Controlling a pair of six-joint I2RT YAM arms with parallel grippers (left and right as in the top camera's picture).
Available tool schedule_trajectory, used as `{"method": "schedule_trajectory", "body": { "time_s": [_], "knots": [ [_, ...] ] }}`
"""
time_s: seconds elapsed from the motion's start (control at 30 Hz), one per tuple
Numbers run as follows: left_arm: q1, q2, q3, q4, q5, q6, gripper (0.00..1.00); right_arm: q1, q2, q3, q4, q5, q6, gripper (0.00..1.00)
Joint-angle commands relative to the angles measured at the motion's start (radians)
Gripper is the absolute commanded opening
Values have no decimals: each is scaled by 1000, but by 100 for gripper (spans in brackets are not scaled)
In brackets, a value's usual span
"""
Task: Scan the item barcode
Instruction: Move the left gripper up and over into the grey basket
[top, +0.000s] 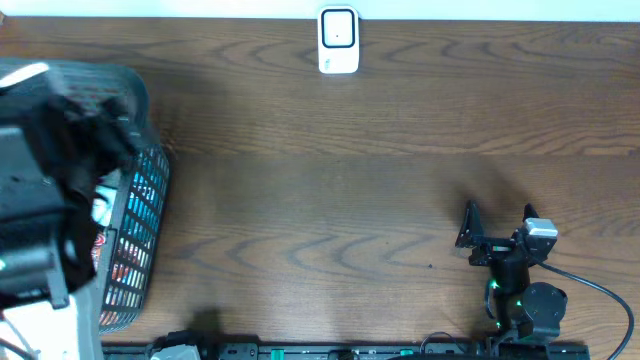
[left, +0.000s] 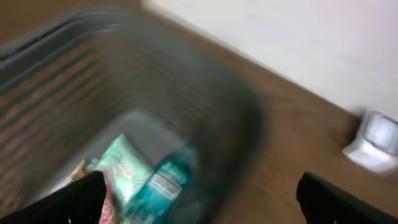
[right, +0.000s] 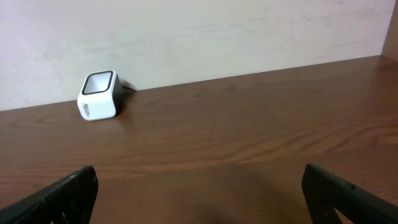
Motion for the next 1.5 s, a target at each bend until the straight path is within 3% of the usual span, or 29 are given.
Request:
{"method": "schedule_trajectory", "body": {
  "time_s": [0.0, 0.1, 0.27, 0.33, 0.63, 0.83, 1.23, 1.33, 1.47],
  "knots": [
    [161, 38, 6, -66, 26, -176, 98, 9, -3, -1, -4, 5, -11, 99],
    [309, 104, 5, -217, 59, -256, 98, 9, -3, -1, -4, 5, -11, 99],
    [450, 249, -2, -436, 59, -260, 100, 9, -3, -1, -4, 5, -11, 99],
    [475, 294, -26, -471, 58, -259, 93, 9, -3, -1, -4, 5, -11, 99],
    [521, 343, -262, -414, -10, -255, 91, 9, -3, -1, -4, 5, -11, 99],
    [521, 343, -431, -328, -36, -242, 80, 9, -3, -1, -4, 5, -11, 99],
    [521, 344, -530, -203, -37, -246, 79, 9, -3, -1, -4, 5, -11, 99],
    [521, 344, -530, -192, -36, -246, 63, 9, -3, -1, -4, 5, -11, 99],
    [521, 345, -532, -185, -36, -257, 62, 9, -3, -1, -4, 5, -11, 99]
  ]
}}
